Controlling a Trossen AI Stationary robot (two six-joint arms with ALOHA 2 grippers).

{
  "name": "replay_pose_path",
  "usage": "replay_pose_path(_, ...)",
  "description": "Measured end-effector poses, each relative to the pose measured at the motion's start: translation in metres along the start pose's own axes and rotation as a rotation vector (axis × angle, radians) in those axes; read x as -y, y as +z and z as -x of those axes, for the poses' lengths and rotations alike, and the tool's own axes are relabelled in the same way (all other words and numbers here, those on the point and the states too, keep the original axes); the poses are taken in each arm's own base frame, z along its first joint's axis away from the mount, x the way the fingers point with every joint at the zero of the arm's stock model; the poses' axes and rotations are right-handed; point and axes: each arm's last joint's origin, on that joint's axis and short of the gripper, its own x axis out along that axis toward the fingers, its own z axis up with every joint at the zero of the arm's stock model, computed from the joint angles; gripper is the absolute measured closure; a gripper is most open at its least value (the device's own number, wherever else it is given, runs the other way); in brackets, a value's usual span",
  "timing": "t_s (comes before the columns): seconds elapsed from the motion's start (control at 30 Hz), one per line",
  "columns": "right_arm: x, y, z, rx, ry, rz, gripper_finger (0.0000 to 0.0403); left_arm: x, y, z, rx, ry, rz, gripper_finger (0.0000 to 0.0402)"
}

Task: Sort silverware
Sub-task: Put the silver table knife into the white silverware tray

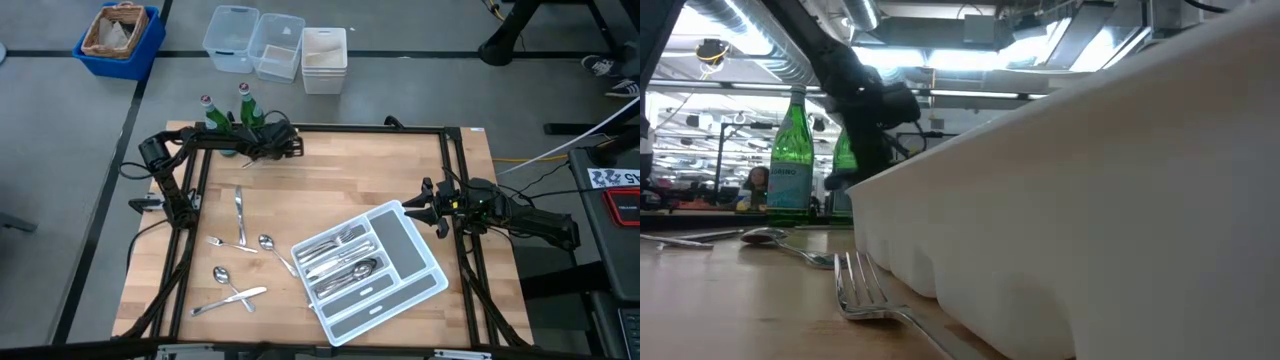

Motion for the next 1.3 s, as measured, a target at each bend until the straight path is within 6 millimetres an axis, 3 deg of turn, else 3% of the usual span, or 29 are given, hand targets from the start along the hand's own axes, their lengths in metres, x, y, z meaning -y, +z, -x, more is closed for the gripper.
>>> replay_pose_path(0.13,0.000,0.000,0.000,0.000,0.000,0.000,0.0260,0.007,0.008,0.000,0.072,-0.076,0.016,0.0269)
replay_pose_path(0.37,0.000,0.000,0.000,0.000,0.000,0.000,0.0260,0.000,0.017,-0.012,0.119,-0.034,0.025,0.0269)
replay_pose_path(0.6,0.000,0.000,0.000,0.001,0.000,0.000,0.0260,-0.005,0.014,-0.026,0.107,0.005,0.071,0.0269)
replay_pose_path(1.3,0.000,0.000,0.000,0.000,0.000,0.000,0.0260,-0.006,0.008,-0.039,0.079,0.025,0.069,0.0269)
